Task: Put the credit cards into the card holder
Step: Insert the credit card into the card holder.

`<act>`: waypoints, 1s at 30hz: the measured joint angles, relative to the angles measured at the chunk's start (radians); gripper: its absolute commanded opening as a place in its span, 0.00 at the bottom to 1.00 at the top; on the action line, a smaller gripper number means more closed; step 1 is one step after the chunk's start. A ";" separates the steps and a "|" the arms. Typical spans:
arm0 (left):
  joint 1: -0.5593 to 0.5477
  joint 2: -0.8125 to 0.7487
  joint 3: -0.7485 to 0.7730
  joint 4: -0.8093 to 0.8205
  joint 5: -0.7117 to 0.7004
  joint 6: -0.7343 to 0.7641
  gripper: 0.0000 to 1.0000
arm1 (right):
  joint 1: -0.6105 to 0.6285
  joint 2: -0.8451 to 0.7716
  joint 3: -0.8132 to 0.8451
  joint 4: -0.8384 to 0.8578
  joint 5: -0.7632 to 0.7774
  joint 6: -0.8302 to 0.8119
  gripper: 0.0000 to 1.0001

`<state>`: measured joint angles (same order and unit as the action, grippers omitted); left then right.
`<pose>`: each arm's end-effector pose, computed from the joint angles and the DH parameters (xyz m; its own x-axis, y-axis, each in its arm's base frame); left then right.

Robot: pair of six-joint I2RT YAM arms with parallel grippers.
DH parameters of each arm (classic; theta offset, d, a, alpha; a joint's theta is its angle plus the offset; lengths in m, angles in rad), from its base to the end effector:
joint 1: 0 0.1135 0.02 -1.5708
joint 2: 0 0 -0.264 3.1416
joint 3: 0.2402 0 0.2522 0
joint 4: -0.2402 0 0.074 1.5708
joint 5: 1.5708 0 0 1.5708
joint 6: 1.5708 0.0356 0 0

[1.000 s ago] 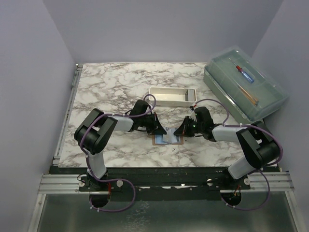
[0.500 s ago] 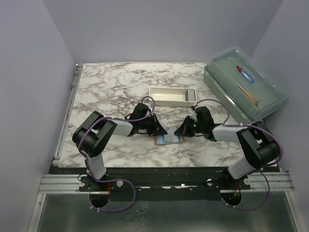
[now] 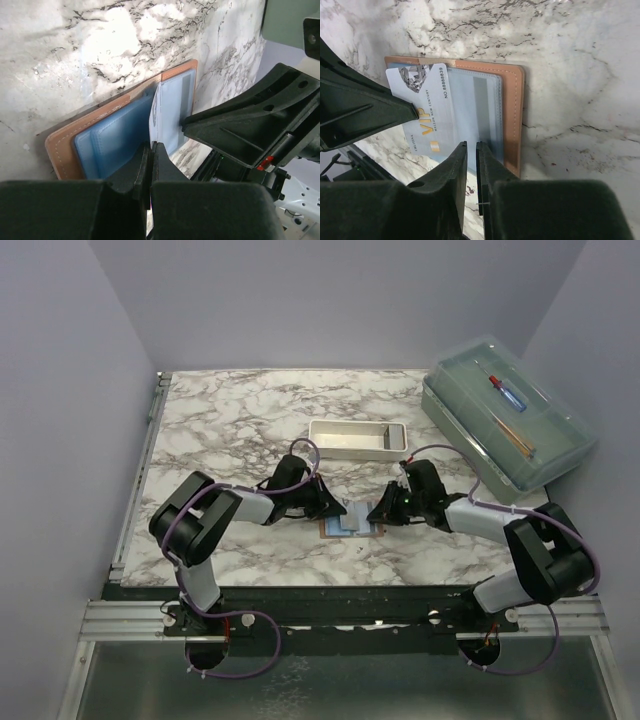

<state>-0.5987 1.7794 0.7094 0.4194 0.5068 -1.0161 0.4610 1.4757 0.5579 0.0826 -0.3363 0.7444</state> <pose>0.2617 -0.1994 0.1220 -0.9536 -0.2491 -0.1692 0.0023 0.5559 -0.8312 0.2309 0.1278 0.1384 -0.9073 0.2635 -0.3278 -0.0048 0.7728 0.6346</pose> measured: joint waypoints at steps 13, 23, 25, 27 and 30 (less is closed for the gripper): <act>0.003 0.042 0.000 0.062 0.088 0.032 0.00 | 0.000 -0.001 0.023 -0.046 0.003 -0.039 0.25; 0.008 0.056 0.002 0.080 0.121 0.036 0.00 | 0.000 0.031 0.026 0.008 -0.028 -0.039 0.25; 0.008 0.064 0.003 0.082 0.129 0.024 0.00 | 0.000 0.029 0.029 -0.004 -0.022 -0.039 0.25; 0.008 0.073 0.005 0.085 0.137 0.011 0.00 | 0.001 0.019 0.031 -0.024 -0.007 -0.039 0.26; 0.008 0.087 0.016 0.086 0.156 0.000 0.00 | 0.001 -0.006 0.031 -0.063 0.029 -0.039 0.26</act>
<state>-0.5907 1.8664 0.7258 0.5056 0.6628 -1.0161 0.4622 1.4696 0.5884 0.0200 -0.3077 0.7052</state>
